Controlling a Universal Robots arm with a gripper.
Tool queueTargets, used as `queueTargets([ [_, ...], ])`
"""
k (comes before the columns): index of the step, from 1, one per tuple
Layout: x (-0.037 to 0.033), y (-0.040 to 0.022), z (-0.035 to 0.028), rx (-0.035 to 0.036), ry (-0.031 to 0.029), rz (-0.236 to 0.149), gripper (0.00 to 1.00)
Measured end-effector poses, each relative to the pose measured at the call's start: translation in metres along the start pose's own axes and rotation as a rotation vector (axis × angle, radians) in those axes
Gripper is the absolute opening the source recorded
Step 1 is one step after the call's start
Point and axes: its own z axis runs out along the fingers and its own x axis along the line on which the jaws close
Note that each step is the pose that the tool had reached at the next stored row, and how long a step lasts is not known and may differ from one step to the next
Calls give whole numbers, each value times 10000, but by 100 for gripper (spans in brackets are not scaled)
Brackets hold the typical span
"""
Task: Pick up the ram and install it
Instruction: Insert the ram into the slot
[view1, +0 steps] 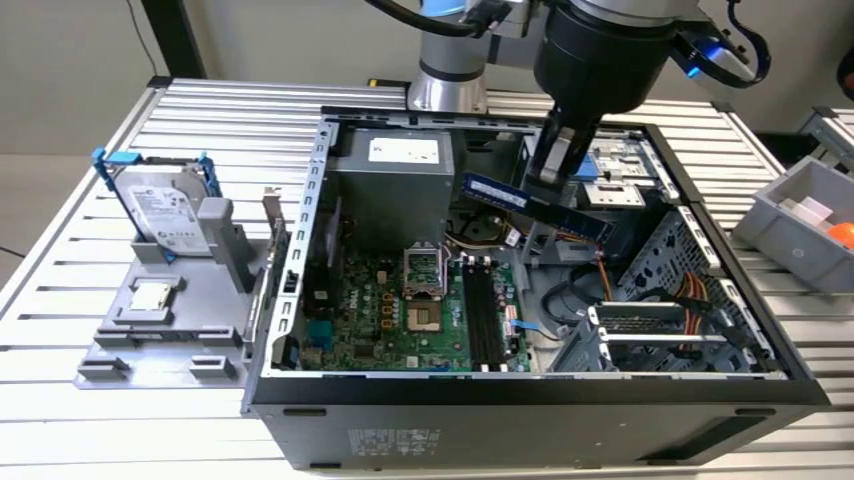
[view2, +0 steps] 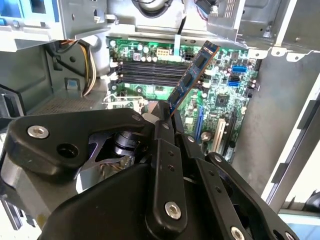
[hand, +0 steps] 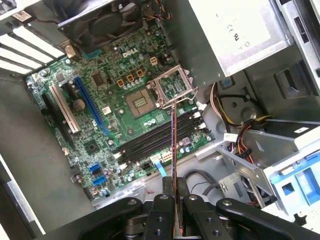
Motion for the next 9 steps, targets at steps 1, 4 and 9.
queueTargets([
  [1, 0, 0, 1, 2, -1, 42, 0],
  [4, 0, 0, 1, 8, -2, 172, 0],
  [9, 0, 0, 2, 23, -7, 512, 0],
])
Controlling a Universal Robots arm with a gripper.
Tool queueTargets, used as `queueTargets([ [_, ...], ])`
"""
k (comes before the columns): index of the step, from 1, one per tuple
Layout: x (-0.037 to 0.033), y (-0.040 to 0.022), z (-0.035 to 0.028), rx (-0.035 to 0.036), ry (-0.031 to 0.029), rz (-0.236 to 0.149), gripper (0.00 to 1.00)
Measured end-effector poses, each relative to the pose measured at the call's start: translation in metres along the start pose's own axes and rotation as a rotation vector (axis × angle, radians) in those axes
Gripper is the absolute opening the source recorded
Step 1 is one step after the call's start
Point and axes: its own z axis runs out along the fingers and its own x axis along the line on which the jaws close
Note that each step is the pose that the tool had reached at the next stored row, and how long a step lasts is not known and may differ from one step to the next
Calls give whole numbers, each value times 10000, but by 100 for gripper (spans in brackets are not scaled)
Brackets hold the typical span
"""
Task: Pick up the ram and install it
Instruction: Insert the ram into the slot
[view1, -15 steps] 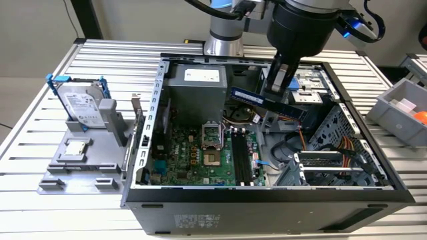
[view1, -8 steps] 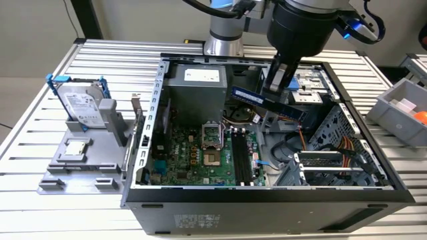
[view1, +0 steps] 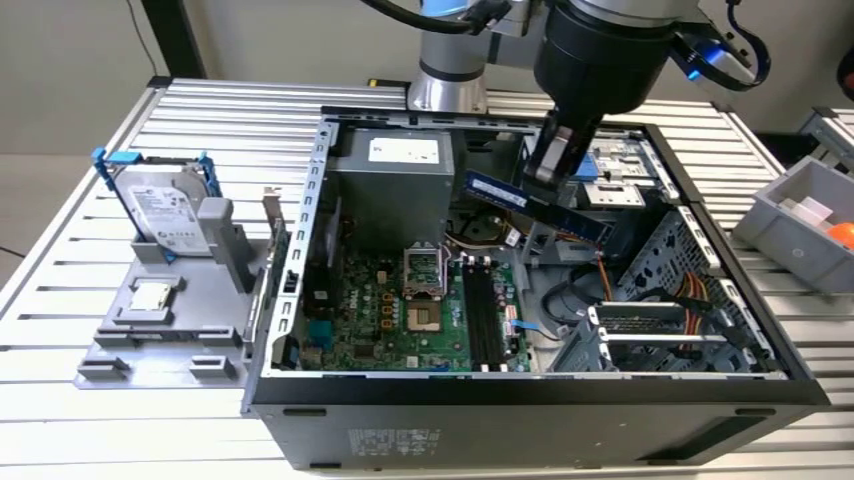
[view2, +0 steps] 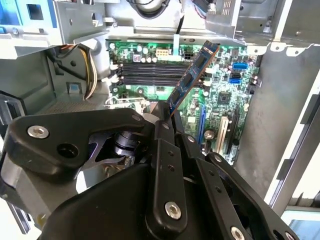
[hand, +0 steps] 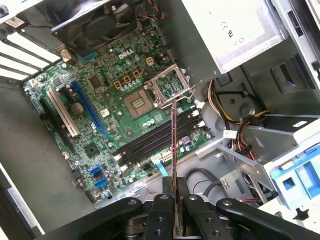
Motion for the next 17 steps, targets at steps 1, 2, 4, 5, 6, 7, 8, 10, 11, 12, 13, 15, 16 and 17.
queueTargets([
  [1, 0, 0, 0, 4, -1, 81, 0],
  [2, 0, 0, 1, 8, -2, 176, 0],
  [4, 0, 0, 2, 16, -5, 359, 0],
  [5, 0, 0, 2, 20, -6, 450, 0],
  [6, 0, 0, 2, 23, -7, 534, 0],
  [7, 0, 0, 3, 27, -8, 612, 0],
  [8, 0, 0, 3, 30, -9, 684, 0],
  [10, 0, 0, 3, 36, -10, 825, 0],
  [11, 0, 0, 4, 39, -12, 892, 0],
  [12, 0, 0, 4, 42, -11, 953, 0],
  [13, 0, 0, 4, 45, -13, 1016, 0],
  [15, 0, 0, 5, 50, -14, 1134, 0],
  [16, 0, 0, 5, 53, -14, 1190, 0],
  [17, 0, 0, 6, 55, -15, 1245, 0],
])
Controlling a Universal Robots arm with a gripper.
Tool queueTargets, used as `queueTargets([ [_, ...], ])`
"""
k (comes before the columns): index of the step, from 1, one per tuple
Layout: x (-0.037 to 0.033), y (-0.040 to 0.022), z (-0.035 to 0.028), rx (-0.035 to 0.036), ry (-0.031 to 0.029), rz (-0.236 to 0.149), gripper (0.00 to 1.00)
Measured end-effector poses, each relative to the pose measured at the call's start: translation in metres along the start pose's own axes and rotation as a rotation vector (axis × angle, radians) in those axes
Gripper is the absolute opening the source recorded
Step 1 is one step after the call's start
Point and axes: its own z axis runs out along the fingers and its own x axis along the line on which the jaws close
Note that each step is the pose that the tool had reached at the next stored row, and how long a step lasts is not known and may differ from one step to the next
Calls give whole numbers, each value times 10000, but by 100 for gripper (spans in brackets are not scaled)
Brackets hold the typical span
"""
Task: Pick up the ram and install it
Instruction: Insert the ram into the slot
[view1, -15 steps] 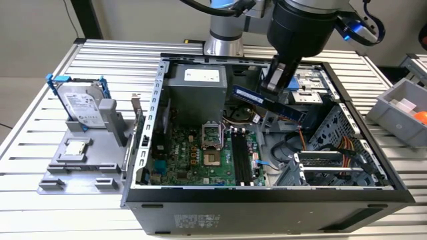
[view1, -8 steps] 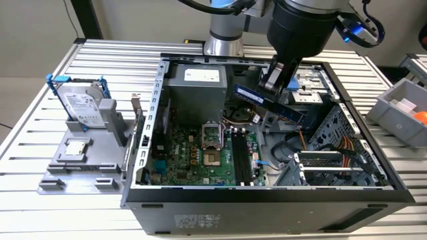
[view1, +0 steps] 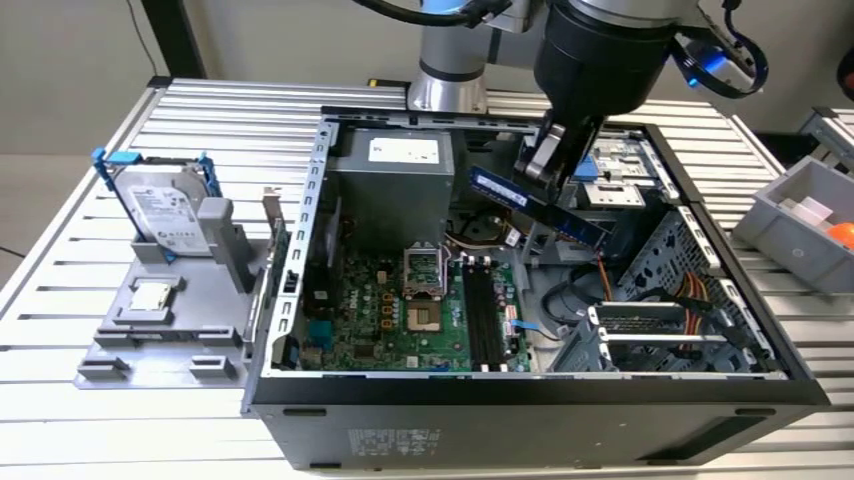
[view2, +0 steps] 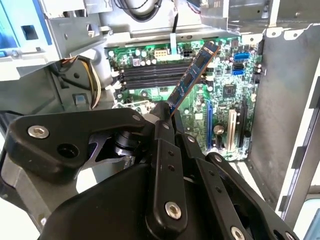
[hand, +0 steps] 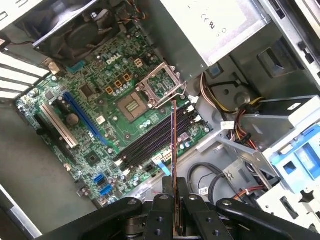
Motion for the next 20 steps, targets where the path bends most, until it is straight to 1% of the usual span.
queueTargets([
  [20, 0, 0, 10, 47, -13, 1057, 0],
])
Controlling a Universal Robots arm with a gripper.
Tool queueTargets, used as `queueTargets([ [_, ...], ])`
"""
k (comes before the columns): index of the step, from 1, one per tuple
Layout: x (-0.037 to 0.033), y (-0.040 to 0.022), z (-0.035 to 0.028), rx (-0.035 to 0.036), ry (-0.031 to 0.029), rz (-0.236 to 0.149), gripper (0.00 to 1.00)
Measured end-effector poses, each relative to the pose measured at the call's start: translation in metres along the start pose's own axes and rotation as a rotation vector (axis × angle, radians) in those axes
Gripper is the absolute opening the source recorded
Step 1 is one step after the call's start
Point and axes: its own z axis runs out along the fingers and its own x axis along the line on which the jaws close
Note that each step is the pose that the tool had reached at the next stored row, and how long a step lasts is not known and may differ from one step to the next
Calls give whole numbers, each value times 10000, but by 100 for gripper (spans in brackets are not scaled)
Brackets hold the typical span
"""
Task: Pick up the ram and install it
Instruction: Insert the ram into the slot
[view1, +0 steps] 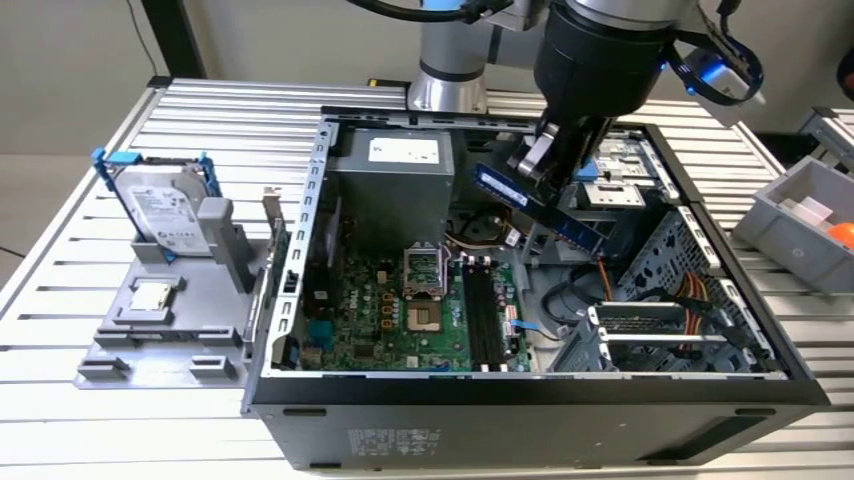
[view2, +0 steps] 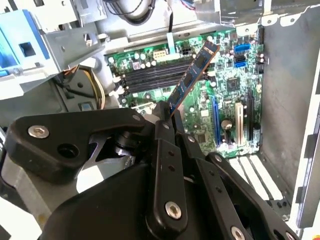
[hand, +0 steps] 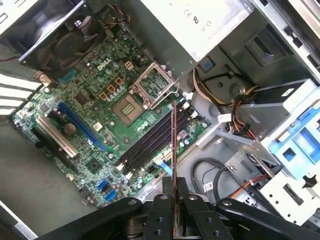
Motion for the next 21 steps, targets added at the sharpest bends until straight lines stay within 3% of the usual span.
queueTargets([
  [16, 0, 0, 8, 21, -5, 488, 0],
  [21, 0, 0, 11, 42, -11, 961, 0],
])
